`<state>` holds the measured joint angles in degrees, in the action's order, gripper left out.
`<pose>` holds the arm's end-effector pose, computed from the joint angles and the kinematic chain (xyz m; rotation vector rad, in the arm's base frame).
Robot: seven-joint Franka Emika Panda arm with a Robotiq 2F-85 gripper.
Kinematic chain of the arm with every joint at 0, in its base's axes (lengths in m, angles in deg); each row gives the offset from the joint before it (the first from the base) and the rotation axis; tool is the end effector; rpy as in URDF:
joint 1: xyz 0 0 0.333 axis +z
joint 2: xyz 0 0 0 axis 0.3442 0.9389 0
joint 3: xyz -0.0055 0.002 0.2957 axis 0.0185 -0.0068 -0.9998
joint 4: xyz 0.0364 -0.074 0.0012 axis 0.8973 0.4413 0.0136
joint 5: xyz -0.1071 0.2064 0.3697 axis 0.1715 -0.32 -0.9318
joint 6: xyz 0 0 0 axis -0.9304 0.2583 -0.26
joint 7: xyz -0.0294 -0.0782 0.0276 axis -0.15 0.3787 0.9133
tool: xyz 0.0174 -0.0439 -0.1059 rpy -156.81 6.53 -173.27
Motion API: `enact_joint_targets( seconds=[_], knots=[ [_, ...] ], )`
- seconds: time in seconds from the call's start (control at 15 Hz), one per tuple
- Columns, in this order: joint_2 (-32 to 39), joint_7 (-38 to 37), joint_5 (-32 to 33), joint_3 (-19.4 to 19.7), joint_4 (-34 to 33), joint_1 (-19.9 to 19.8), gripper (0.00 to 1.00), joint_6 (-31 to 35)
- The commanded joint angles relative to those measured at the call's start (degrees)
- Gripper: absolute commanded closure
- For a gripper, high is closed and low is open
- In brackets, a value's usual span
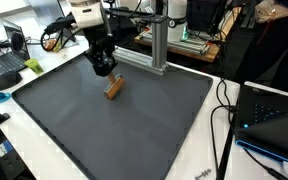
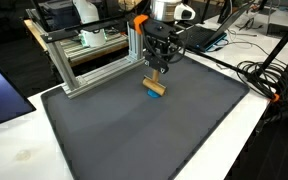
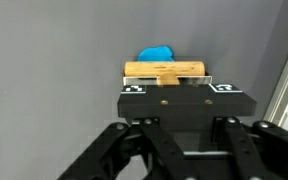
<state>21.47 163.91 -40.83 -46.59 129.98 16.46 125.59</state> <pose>0.6491 -0.0110 0.2536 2.0538 2.3690 -0.0322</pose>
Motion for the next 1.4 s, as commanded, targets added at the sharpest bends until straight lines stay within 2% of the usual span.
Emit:
enact_joint_targets(
  seconds=[0.0, 0.4, 1.33],
  knots=[
    [1.25, -1.72, 2.41, 0.42, -0.19, 0.33, 0.78, 1.91],
    [3.29, -0.21, 0.78, -0.43, -0.72, -0.43, 0.78, 2.33],
    [6.56, -1.0, 1.62, 0.64, -2.02, -1.29, 0.78, 4.03]
  ],
)
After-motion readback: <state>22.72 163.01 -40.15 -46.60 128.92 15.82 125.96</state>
